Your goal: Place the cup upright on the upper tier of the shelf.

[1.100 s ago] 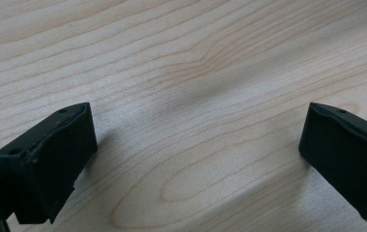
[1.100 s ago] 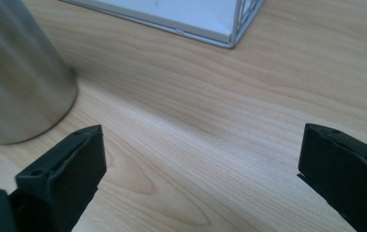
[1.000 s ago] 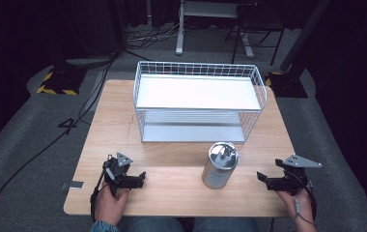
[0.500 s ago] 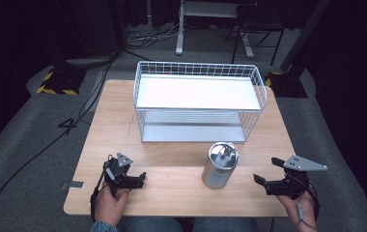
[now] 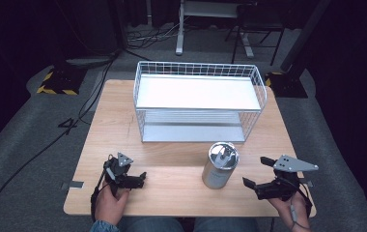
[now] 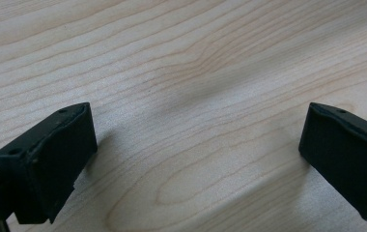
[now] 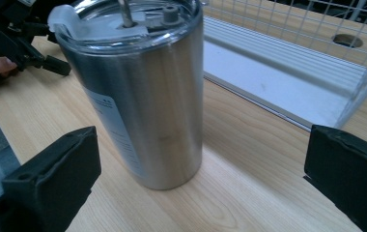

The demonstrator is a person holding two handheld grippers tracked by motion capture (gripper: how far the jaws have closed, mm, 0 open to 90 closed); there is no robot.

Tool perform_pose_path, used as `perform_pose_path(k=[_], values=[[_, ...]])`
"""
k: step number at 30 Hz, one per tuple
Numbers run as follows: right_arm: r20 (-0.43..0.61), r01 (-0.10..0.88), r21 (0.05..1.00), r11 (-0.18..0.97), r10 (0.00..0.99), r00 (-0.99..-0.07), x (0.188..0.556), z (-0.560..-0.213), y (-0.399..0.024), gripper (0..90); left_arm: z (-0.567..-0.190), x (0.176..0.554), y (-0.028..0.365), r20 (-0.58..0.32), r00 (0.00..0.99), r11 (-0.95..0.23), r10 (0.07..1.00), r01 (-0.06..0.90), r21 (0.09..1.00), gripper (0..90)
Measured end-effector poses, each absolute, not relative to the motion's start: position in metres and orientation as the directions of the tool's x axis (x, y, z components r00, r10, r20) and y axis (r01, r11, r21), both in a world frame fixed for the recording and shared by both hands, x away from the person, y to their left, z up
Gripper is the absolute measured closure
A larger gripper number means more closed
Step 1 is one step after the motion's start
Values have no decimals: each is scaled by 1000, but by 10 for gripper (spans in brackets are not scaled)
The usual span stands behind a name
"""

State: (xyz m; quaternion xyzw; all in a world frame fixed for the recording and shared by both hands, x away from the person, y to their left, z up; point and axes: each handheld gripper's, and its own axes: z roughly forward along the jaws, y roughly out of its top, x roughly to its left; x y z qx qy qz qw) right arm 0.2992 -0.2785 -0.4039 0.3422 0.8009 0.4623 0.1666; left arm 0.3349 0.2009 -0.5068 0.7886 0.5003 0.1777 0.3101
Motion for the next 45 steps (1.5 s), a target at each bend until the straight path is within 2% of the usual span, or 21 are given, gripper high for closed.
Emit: perform_pose_path(k=[26, 45], values=[[44, 330, 877, 350, 625, -779, 315, -407, -221, 0, -507, 334, 201, -29, 442, -312, 896, 676, 668, 3], [56, 341, 871, 352, 620, -782, 336, -432, -201, 0, -507, 334, 201, -29, 442, -312, 897, 676, 668, 3]])
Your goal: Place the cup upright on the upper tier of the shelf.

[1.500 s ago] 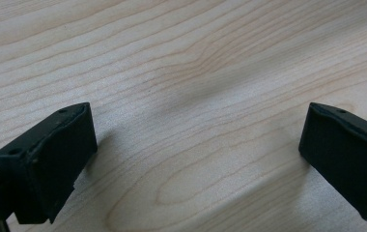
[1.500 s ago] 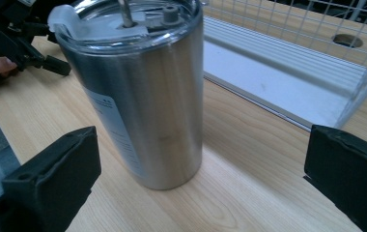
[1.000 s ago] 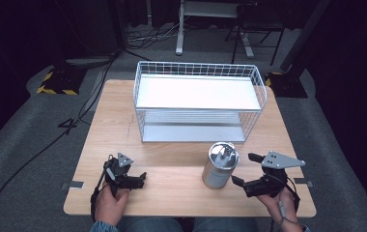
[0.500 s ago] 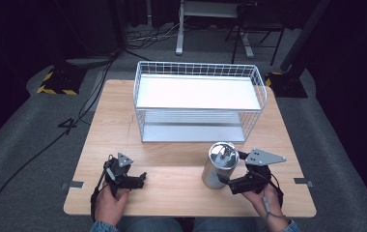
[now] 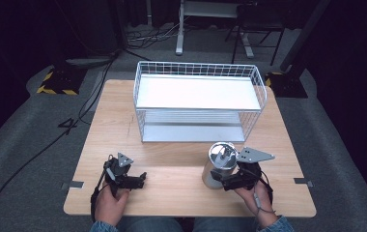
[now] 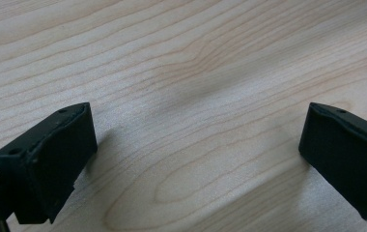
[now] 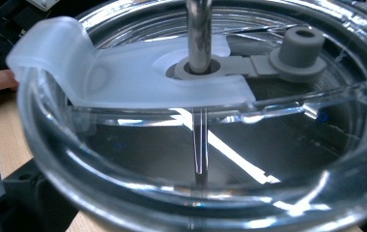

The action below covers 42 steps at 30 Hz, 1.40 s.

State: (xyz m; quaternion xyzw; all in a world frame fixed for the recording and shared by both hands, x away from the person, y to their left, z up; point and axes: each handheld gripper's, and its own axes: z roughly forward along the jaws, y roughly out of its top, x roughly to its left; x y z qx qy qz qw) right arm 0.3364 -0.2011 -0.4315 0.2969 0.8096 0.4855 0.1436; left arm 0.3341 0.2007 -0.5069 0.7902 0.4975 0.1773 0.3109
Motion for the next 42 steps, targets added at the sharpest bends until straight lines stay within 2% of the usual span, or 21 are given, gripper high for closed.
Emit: perform_pose_path(k=[29, 42], values=[[7, 313, 865, 393, 613, -790, 330, -426, -199, 34, -507, 334, 201, -29, 442, -312, 896, 676, 668, 3], [-1, 285, 876, 388, 593, -805, 322, -401, -199, 34, -507, 334, 201, -29, 442, -312, 896, 676, 668, 3]])
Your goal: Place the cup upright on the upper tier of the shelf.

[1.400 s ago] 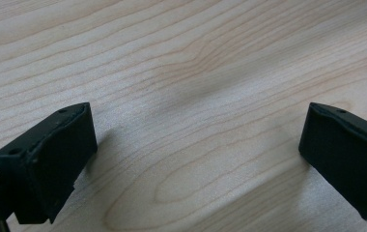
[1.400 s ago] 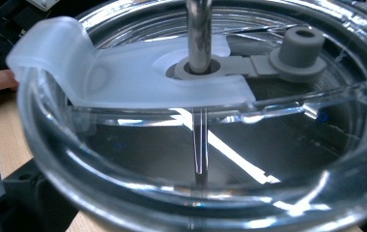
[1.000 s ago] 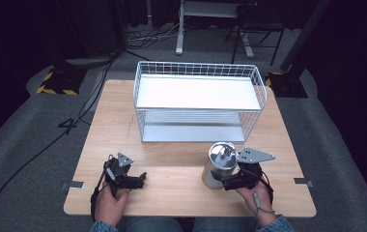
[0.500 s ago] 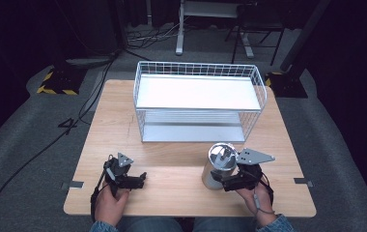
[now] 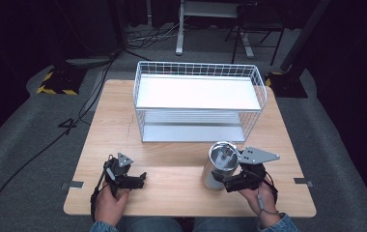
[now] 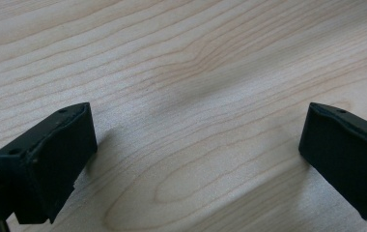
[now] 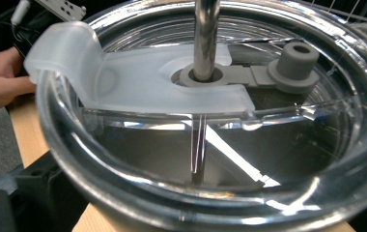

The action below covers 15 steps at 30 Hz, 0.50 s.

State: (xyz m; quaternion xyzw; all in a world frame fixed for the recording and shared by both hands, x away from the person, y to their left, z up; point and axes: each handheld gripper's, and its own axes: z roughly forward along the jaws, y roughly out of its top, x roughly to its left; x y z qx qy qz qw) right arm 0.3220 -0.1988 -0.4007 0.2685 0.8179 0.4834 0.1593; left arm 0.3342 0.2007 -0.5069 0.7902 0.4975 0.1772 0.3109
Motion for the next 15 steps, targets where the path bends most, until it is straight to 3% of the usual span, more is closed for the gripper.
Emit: perform_pose_path(k=[15], values=[[-34, 252, 879, 406, 579, -815, 317, -366, -196, 35, -507, 334, 201, -29, 442, -312, 896, 676, 668, 3]])
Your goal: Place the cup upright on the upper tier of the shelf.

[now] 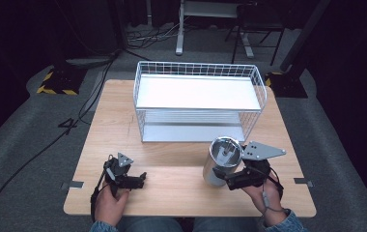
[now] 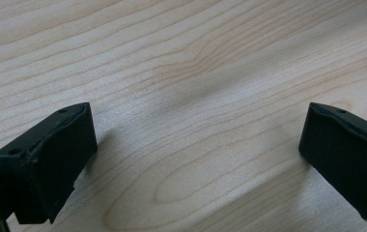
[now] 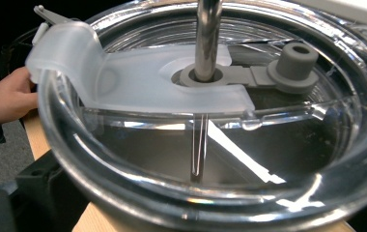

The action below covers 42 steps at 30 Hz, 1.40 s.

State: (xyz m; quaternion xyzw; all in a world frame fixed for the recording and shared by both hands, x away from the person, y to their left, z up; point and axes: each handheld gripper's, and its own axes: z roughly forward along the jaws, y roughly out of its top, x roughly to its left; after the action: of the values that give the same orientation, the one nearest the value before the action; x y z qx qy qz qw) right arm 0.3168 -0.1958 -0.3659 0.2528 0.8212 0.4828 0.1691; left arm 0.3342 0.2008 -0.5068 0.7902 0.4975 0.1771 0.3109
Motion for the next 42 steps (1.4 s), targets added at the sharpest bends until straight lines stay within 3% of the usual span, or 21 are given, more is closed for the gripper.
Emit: perform_pose_path(k=[19, 42], values=[[-64, 230, 873, 429, 569, -819, 325, -317, -189, 35, -507, 334, 201, -29, 442, -312, 896, 676, 668, 3], [-22, 253, 883, 394, 576, -817, 349, -266, -183, 35, -507, 334, 201, -28, 445, -315, 895, 676, 667, 3]])
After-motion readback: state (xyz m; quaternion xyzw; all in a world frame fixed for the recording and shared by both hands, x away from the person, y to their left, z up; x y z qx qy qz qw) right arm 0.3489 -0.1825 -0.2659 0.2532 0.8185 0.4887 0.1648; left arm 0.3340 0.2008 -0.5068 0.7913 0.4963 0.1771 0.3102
